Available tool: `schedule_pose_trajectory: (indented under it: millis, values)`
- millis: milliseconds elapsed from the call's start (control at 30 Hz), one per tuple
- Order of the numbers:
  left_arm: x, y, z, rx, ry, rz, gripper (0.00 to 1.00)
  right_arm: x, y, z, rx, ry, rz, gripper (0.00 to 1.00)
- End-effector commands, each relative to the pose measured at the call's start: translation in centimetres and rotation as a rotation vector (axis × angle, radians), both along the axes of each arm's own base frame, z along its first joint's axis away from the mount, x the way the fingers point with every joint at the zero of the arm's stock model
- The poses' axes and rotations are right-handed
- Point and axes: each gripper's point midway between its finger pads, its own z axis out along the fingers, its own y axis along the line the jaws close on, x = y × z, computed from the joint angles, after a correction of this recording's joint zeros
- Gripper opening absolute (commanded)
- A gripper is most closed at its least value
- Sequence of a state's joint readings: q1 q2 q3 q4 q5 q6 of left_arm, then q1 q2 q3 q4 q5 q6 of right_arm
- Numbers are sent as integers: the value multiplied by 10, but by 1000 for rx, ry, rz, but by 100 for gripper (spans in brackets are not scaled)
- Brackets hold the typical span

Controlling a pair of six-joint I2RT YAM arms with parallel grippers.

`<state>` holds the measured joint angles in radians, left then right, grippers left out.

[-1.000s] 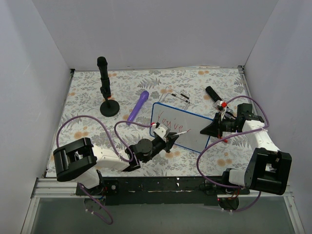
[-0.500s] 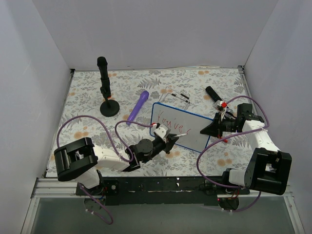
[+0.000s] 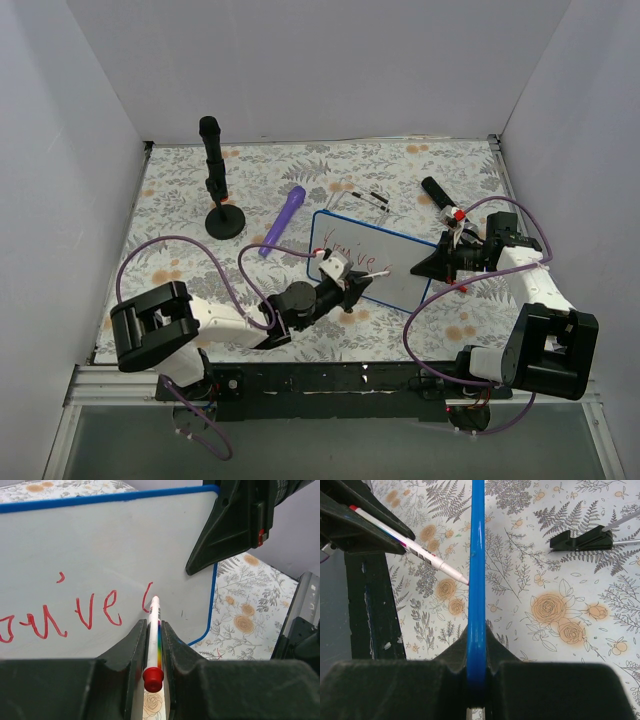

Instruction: Write a sentence on the whiteboard

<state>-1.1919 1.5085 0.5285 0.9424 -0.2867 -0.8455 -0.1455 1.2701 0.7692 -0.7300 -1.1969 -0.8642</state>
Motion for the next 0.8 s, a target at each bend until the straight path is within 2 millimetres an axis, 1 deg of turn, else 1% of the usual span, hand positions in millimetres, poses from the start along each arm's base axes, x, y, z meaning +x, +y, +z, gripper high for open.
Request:
schedule_pose_trajectory:
  millis: [0, 67, 167, 367, 500, 633, 767]
  values:
    - [-2, 6, 42, -89, -41, -10, 0, -4, 5, 13, 53, -23, 19, 1]
    - [-9, 15, 50, -106, -49, -29, 0, -4, 5, 13, 52, -24, 19, 1]
    - [-18, 25, 55, -107, -53, -56, 0, -4, 5, 13, 48, -28, 20, 1]
    - [-36, 45, 42, -90, -15, -105, 0, -5, 6, 12, 46, -33, 26, 1]
    - [-44, 55, 31, -93, 20, -116, 0, -5, 5, 11, 47, -33, 28, 1]
    - [-48, 59, 25, -107, 41, -116, 0, -5, 5, 10, 46, -28, 28, 1]
    - [-51, 55, 21, -107, 54, -127, 0, -5, 5, 10, 47, -28, 31, 1]
